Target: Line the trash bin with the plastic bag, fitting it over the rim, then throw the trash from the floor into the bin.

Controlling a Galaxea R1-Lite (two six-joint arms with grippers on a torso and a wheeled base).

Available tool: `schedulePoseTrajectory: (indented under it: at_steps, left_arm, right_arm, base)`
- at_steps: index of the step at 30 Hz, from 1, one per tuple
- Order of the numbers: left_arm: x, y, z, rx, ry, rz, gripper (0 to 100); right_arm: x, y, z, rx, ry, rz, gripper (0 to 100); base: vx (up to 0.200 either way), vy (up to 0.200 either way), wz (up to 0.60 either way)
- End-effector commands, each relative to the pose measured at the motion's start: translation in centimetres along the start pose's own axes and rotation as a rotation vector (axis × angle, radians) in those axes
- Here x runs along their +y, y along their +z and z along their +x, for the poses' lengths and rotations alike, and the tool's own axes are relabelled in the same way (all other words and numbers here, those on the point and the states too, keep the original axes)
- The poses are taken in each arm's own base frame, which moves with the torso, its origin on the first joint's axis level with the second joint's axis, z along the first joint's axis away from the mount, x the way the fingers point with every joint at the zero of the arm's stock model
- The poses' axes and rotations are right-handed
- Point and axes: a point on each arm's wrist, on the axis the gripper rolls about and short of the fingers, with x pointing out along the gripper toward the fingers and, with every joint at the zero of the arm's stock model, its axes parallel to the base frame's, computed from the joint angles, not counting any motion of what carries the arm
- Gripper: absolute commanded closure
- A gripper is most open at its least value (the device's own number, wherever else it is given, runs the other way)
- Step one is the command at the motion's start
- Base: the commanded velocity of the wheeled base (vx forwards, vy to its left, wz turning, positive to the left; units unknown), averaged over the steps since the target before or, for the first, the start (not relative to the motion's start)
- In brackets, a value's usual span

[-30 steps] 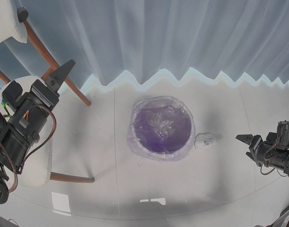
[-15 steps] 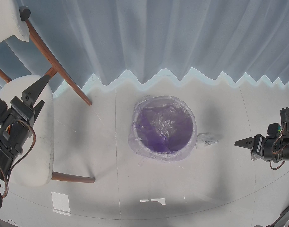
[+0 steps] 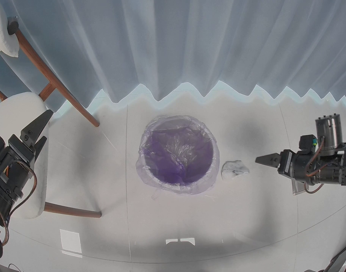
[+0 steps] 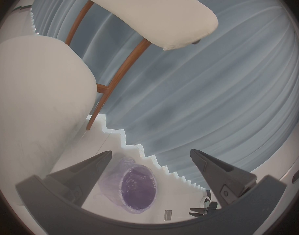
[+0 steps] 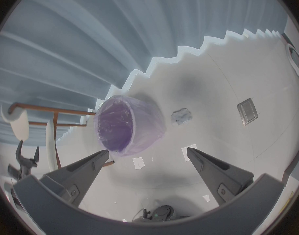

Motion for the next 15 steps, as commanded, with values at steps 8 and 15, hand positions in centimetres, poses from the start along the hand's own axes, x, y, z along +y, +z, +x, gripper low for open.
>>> schedulePoseTrajectory:
  at_steps: [8, 15]
  left_arm:
    - [0.9, 1.1, -0.3, -0.05, 0.075, 0.096, 0]
    - [0.7, 1.1, -0.2, -0.05, 0.067, 0.097, 0]
  right_arm:
    - [6.0, -1.2, 12.2, 0.119, -0.087, -0.012, 0]
    - [7.1, -1.9, 15.7, 0.184, -0.178, 0.075, 0]
  base:
    - [0.0, 0.175, 0.0]
    - [0.0, 0.2, 0.0]
